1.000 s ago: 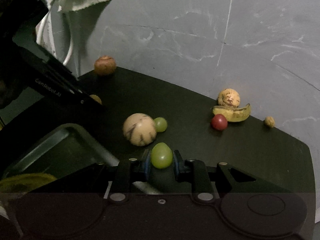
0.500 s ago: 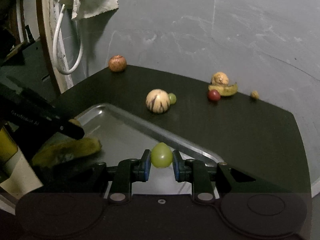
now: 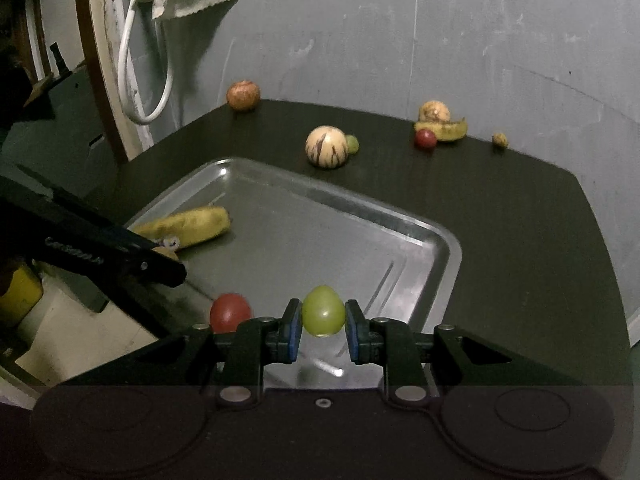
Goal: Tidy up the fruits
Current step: 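Place the kiwi in the tray with the left tool while the right tool places the grape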
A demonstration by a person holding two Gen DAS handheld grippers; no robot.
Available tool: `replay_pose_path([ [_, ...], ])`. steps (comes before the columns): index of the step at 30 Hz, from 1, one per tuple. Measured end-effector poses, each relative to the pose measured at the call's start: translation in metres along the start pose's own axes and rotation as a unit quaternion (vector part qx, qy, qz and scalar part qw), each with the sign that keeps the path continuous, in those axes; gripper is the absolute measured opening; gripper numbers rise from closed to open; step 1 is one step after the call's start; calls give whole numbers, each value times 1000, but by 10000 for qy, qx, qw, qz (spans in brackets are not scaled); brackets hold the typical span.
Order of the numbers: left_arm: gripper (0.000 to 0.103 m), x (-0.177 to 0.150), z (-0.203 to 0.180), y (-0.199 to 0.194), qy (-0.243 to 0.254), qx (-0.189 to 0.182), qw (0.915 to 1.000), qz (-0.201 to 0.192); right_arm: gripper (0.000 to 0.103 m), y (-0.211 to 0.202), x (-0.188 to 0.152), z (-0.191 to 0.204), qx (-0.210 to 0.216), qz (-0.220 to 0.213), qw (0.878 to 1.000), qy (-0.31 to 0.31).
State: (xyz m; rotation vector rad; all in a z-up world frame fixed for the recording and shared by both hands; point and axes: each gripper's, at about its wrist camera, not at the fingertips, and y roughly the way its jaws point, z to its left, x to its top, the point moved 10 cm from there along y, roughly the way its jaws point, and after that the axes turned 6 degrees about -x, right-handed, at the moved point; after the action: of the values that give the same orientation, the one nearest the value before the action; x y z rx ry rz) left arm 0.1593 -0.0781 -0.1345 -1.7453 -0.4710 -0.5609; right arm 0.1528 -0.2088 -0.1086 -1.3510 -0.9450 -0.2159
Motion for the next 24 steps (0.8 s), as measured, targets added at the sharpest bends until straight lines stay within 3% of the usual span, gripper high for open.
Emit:
replay_pose_path([
  [9,31,-18,1,10,-143,247,9995,161,24,4,-15,15,40,222,9997,-93],
  [24,31,-21,8,21,-130,522,9984,151,25,16,-26,16,-107,370,9993,-34],
])
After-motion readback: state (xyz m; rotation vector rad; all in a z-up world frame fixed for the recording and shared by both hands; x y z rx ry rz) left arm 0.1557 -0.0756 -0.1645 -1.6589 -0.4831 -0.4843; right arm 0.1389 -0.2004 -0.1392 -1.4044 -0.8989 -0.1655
